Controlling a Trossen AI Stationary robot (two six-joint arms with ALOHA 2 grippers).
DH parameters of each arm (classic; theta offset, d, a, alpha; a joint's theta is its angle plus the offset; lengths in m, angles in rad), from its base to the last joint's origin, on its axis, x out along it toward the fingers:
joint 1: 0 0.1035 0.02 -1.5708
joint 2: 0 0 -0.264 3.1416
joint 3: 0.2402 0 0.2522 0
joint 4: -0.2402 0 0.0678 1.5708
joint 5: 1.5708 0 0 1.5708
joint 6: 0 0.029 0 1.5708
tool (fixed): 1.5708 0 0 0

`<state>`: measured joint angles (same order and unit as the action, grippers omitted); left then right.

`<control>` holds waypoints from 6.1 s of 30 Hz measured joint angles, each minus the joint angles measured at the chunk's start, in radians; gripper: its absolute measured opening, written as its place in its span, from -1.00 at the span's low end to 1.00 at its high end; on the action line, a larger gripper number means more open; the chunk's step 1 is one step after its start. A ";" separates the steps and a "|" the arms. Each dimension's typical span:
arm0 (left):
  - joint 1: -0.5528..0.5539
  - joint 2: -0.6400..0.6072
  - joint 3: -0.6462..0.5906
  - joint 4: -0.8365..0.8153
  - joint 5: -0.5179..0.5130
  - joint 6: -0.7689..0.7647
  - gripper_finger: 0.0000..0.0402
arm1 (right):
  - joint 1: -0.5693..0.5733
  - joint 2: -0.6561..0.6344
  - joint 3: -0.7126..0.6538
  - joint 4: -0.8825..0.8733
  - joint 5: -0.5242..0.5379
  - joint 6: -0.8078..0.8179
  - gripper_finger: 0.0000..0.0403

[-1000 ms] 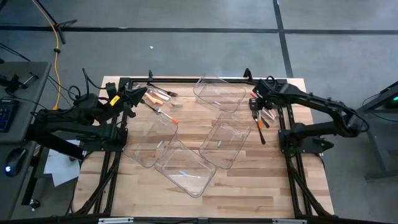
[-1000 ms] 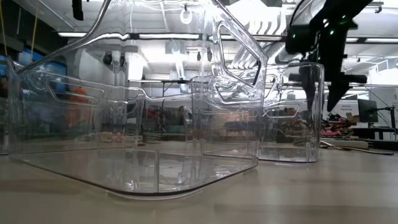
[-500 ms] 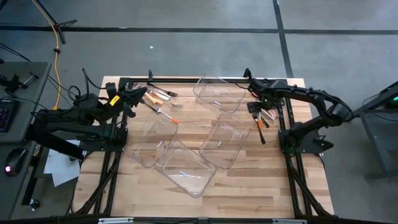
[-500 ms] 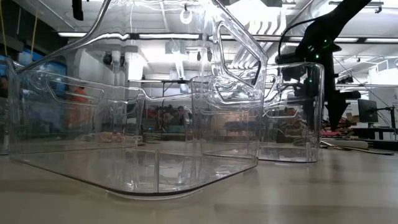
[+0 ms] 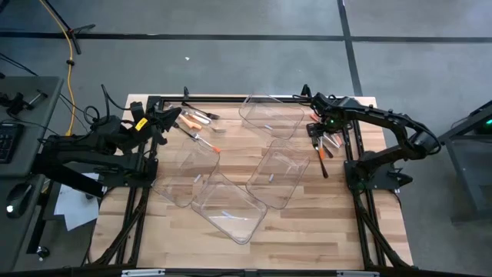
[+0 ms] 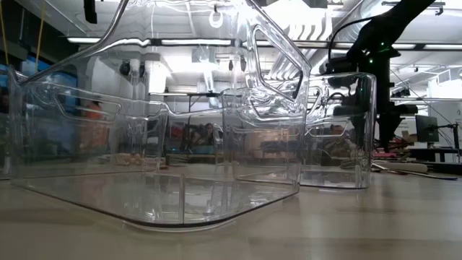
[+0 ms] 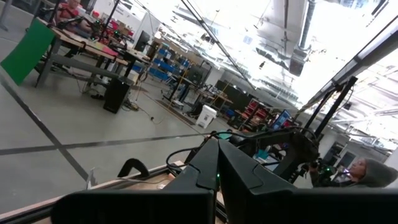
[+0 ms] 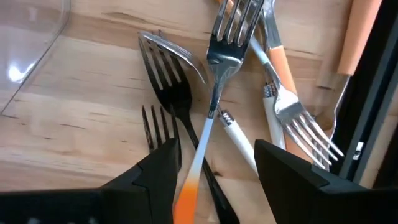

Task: Sort silverware by color (type)
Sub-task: Put the orange fork into the middle left transparent bin

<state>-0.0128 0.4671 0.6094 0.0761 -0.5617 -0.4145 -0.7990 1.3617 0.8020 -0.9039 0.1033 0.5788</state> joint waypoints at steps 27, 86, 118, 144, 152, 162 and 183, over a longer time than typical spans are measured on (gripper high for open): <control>0.000 0.000 0.000 0.027 0.000 -0.001 -0.98 | -0.002 -0.019 -0.156 0.198 0.047 0.213 -0.26; 0.000 0.000 0.000 0.026 0.000 0.000 -0.98 | 0.065 -0.027 -0.176 0.195 0.059 0.417 -0.39; 0.000 0.000 0.000 0.026 -0.002 -0.002 -0.98 | 0.085 -0.028 -0.229 0.276 0.100 0.514 -0.96; 0.000 0.000 0.000 0.026 0.001 -0.002 -0.99 | 0.143 -0.201 -0.168 0.121 0.137 0.385 -1.00; 0.000 0.000 0.000 0.026 0.000 -0.001 -0.99 | 0.143 -0.374 -0.168 0.134 0.185 0.339 -1.00; 0.000 0.059 0.000 0.055 -0.001 0.103 -0.98 | 0.210 -0.671 -0.167 0.541 0.005 0.141 -1.00; 0.041 0.406 0.070 0.215 0.277 0.156 -0.07 | 0.628 -0.400 -0.167 1.302 -0.137 -0.194 -1.00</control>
<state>0.0280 0.8728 0.6795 0.2906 -0.2847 -0.2583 -0.1713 0.9615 0.6350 0.3977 -0.0341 0.3843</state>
